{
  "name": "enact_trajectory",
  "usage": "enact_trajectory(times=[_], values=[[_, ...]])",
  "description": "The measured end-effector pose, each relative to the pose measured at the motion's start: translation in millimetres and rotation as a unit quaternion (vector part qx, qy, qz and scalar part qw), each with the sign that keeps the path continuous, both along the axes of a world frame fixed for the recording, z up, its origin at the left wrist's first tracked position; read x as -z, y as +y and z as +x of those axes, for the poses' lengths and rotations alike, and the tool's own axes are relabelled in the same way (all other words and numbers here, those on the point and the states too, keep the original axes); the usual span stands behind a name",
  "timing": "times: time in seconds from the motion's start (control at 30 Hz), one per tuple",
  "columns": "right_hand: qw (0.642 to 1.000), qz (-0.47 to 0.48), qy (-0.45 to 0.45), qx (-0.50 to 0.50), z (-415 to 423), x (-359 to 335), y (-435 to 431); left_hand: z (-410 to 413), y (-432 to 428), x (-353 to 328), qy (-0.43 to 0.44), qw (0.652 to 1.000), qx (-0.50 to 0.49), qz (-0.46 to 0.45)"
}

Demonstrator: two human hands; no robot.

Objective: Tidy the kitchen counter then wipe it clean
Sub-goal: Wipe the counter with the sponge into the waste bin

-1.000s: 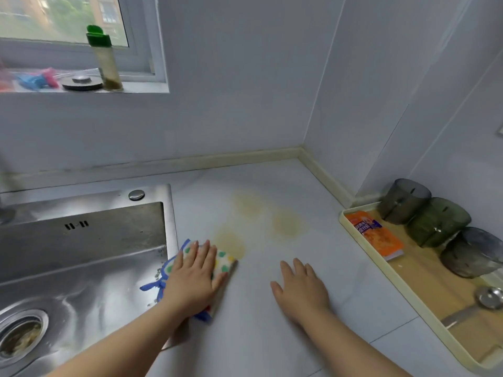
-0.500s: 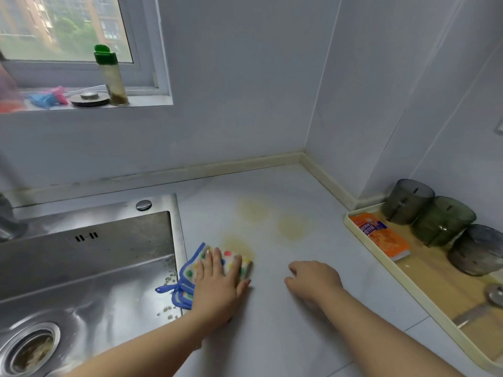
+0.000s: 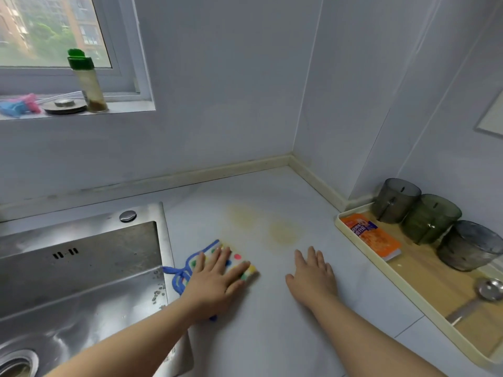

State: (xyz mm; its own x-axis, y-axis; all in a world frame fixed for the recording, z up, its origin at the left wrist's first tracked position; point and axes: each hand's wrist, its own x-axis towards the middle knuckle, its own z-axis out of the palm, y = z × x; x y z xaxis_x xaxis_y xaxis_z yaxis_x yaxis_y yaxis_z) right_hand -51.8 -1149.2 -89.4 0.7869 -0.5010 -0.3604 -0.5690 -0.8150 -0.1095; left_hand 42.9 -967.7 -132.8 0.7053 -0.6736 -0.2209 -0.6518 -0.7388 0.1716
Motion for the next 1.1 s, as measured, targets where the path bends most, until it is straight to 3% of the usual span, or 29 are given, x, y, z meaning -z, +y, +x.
enact_trajectory(times=[0.13,0.17,0.23,0.27,0.3,0.37,0.47,0.53,0.6,0.67,0.73,0.83,0.9,0.97,1.1], values=[[0.998,0.031,0.025,0.044,0,11,-4,26,-11,-7,-0.013,0.993,-0.120,0.003],[0.998,0.024,0.032,0.039,0,11,-5,21,-15,-3,-0.010,0.994,-0.108,0.010],[0.999,-0.001,0.040,0.019,2,7,-8,3,-19,5,-0.045,0.999,0.006,-0.003],[0.999,-0.008,0.042,0.011,4,3,-11,-5,-19,4,-0.013,0.999,0.033,0.000],[0.999,-0.012,0.045,0.003,5,-1,-13,-4,-19,7,-0.067,0.995,0.074,0.000],[0.998,-0.009,0.056,-0.011,5,-8,-17,17,-13,2,-0.050,0.995,0.088,-0.002],[0.998,0.003,0.065,-0.018,2,-10,-23,44,-17,-4,-0.015,0.993,-0.115,0.009],[0.998,-0.005,0.060,-0.015,3,-11,-23,36,-34,-8,-0.007,0.989,-0.150,0.000],[0.998,-0.026,0.056,-0.015,5,-13,-23,11,-44,-3,-0.005,0.998,-0.065,0.002],[0.998,-0.042,0.047,-0.021,7,-12,-25,-6,-43,2,-0.061,0.994,0.086,-0.037],[0.998,-0.038,0.040,-0.016,4,-11,-27,8,-37,-2,-0.062,0.990,0.123,-0.015],[1.000,-0.006,0.024,-0.004,0,-7,-25,44,-35,-2,0.003,0.995,-0.099,0.012],[1.000,-0.004,0.011,0.000,-1,-5,-24,51,-47,-5,-0.011,0.984,-0.176,0.005],[1.000,-0.027,0.008,-0.001,3,-7,-26,36,-61,-5,-0.006,0.991,-0.134,0.011],[0.999,-0.045,0.003,0.009,12,-9,-35,4,-64,-1,-0.030,0.989,0.142,-0.003]])
